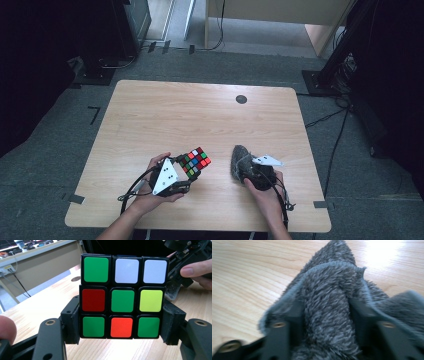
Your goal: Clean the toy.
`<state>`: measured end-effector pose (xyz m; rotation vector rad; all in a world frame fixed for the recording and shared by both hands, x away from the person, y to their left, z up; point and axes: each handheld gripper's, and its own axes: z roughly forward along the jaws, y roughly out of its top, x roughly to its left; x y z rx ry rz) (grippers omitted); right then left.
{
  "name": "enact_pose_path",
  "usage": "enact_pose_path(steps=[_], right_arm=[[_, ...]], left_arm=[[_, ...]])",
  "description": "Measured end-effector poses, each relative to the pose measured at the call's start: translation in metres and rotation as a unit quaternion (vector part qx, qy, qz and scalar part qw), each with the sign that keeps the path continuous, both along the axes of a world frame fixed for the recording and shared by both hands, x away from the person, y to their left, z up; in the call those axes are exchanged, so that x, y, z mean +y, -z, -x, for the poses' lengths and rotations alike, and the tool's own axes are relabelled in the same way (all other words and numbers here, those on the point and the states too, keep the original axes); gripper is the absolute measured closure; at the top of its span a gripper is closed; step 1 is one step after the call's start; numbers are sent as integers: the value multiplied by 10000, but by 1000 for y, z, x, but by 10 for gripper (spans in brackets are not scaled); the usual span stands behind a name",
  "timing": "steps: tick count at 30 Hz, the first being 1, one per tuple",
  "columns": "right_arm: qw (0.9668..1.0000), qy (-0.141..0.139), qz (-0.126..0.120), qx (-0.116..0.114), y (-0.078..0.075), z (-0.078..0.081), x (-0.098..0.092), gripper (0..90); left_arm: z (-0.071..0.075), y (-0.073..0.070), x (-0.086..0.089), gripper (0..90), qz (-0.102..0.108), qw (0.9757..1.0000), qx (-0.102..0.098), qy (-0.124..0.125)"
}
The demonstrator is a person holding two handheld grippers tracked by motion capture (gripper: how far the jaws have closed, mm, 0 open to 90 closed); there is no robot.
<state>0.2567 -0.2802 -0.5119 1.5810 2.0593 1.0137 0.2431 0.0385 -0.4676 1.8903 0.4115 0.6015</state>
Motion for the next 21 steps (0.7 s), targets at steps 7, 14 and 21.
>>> enact_pose_path(steps=[7,14,21], right_arm=[[9892,-606,-992,-893,-41,21,12,666],[9505,-1773,-1286,-2202,-92,66,63,655],[9678,-1344,-1301,-1682,-71,50,56,654]], left_arm=[[2,4,-6,335,-153,9998,7,103],[11,5,-15,336,-230,9991,-14,361],[13,2,-14,338,-320,9987,-97,390]])
